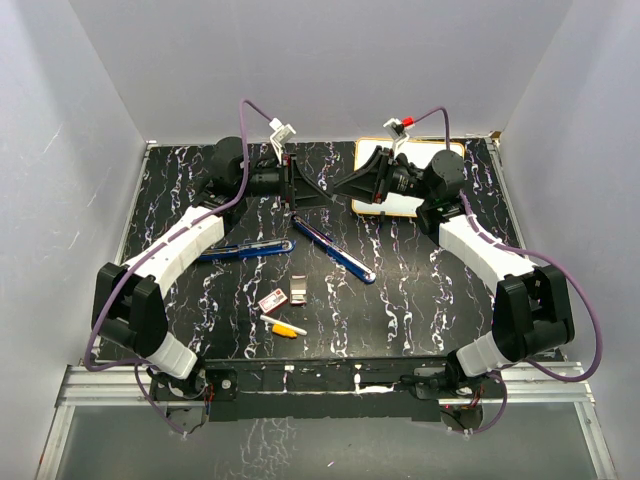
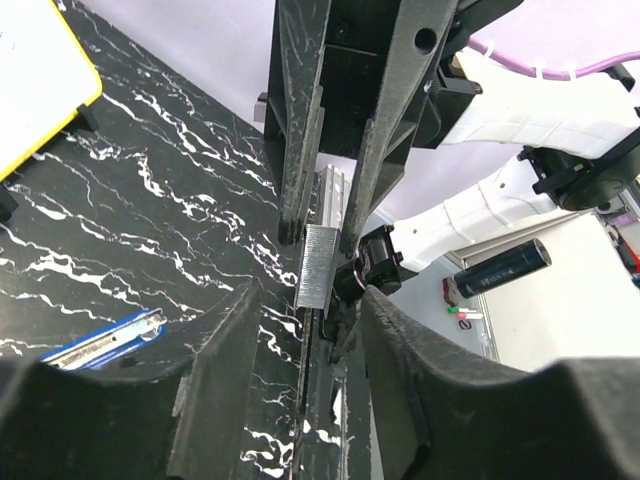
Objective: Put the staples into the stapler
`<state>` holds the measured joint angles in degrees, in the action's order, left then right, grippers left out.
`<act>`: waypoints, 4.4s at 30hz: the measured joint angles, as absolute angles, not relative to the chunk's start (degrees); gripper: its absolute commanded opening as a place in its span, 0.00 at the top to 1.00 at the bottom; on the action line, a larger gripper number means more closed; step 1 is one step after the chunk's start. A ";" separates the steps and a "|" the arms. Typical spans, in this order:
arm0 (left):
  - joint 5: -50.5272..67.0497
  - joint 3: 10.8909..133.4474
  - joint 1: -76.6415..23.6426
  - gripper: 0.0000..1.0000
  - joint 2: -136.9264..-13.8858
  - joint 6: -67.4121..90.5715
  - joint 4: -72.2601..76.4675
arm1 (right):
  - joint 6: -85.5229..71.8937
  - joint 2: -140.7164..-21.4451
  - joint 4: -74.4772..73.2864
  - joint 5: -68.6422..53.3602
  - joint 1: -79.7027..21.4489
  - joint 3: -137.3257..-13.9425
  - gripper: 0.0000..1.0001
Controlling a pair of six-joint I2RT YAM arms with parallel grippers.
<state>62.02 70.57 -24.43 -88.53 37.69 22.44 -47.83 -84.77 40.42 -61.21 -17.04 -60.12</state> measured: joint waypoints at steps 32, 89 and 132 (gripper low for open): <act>30.35 75.48 -23.57 0.45 -83.09 -2.13 -18.96 | 3.20 -82.37 -12.58 -24.84 -26.96 -66.24 0.86; 4.67 77.71 -22.61 0.16 -82.94 -10.09 -24.27 | 13.45 -100.20 -28.99 -3.25 -36.93 -71.70 0.88; 4.69 77.71 -22.55 0.15 -82.94 -10.46 -24.29 | 13.63 -101.78 -30.06 -1.19 -37.19 -73.63 0.89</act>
